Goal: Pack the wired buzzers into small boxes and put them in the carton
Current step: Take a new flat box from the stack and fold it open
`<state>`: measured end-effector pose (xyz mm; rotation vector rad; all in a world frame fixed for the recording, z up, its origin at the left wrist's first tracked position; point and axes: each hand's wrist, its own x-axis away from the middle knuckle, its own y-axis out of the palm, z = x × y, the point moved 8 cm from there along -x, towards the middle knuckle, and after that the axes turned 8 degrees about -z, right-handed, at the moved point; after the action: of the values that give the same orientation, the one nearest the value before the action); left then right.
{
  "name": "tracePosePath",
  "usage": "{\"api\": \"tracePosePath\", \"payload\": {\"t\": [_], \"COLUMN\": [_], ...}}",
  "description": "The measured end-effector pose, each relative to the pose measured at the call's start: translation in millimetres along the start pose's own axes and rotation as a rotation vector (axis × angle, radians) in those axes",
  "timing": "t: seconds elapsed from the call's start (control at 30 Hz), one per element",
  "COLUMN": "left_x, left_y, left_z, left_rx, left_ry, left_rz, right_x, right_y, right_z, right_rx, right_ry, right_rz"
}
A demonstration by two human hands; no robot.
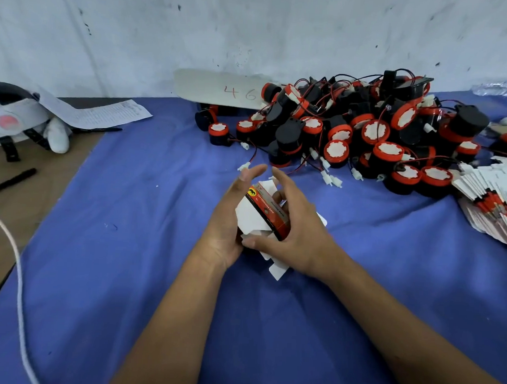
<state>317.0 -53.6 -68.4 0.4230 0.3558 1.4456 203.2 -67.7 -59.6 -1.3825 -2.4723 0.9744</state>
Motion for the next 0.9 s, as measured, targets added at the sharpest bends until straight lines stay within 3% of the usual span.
{"api": "tracePosePath", "payload": {"t": [0.27, 0.53, 0.63, 0.77, 0.9], "left_x": [3, -4, -4, 0, 0], "left_y": [24, 14, 10, 15, 15], "left_z": [-8, -4, -4, 4, 6], "left_rx": [-0.165, -0.116, -0.250, -0.561, -0.672], "left_ry": [-0.036, 0.031, 0.036, 0.166, 0.230], "left_rz": [-0.277, -0.245, -0.177, -0.096, -0.031], "right_x": [-1, -6, -5, -3, -1], "right_y": [-30, -33, -37, -38, -44], "right_z": [0, 2, 0, -6, -4], "right_rx": [-0.445, -0.908, -0.930, -0.771, -0.639], "right_ry": [-0.076, -0.107, -0.091, -0.117, -0.130], "right_rz": [0.127, 0.050, 0.075, 0.099, 0.145]}}
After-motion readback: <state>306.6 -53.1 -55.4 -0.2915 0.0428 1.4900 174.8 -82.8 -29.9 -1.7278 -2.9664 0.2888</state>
